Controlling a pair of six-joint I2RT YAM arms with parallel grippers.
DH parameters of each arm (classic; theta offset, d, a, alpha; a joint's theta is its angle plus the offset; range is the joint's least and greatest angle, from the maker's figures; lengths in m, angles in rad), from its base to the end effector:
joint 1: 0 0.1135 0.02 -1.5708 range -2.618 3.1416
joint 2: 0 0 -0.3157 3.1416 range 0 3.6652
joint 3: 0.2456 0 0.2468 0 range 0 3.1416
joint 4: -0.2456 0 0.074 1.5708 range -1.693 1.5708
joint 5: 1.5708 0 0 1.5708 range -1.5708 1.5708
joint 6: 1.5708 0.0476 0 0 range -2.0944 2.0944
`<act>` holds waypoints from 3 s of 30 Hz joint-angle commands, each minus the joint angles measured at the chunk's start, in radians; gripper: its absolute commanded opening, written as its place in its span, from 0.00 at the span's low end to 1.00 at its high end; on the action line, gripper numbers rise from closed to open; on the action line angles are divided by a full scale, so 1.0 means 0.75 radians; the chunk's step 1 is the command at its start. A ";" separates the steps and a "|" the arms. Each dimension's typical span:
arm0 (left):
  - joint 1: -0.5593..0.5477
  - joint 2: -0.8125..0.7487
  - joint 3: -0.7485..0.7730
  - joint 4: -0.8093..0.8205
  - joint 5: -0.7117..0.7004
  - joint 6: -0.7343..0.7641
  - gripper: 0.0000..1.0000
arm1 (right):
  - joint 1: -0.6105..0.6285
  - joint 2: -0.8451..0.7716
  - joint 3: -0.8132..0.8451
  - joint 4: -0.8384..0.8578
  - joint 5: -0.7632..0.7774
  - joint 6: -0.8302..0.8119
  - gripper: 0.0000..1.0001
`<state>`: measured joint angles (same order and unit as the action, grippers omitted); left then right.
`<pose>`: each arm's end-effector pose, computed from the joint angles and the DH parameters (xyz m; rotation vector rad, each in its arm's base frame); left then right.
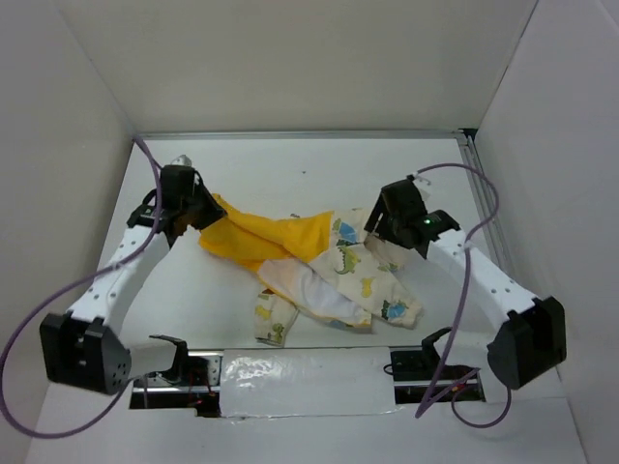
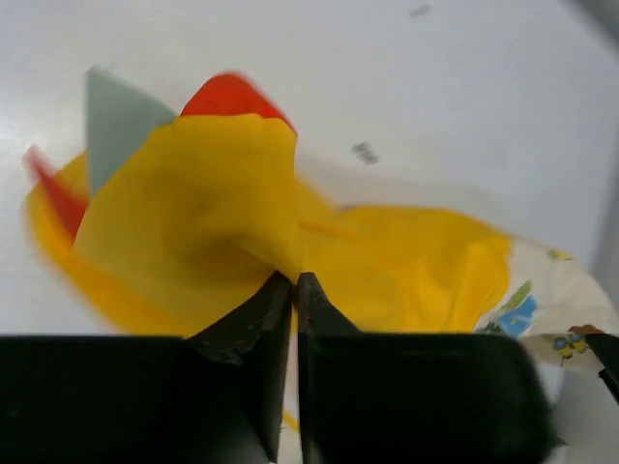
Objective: Zip up the jacket
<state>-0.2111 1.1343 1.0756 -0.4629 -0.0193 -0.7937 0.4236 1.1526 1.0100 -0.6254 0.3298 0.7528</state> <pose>0.2294 -0.0482 0.3849 -0.6280 2.0529 -0.5800 0.2095 0.0776 0.3447 0.5354 2.2348 0.2225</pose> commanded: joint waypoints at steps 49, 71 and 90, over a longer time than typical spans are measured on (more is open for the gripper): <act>0.200 -0.122 -0.450 0.239 0.513 0.181 0.99 | -0.014 0.849 1.276 0.110 -0.206 -0.304 0.09; -0.058 0.273 -0.158 0.196 0.481 0.258 0.99 | -0.106 -0.438 -0.397 0.210 0.078 0.058 1.00; -0.258 0.987 0.435 -0.231 -0.125 0.011 0.99 | -0.452 0.177 -0.314 0.459 -0.292 -0.102 1.00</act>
<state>-0.4023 1.8450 1.3056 -0.5392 0.0196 -0.7158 0.0906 1.2396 0.7074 -0.3824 0.1722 0.7086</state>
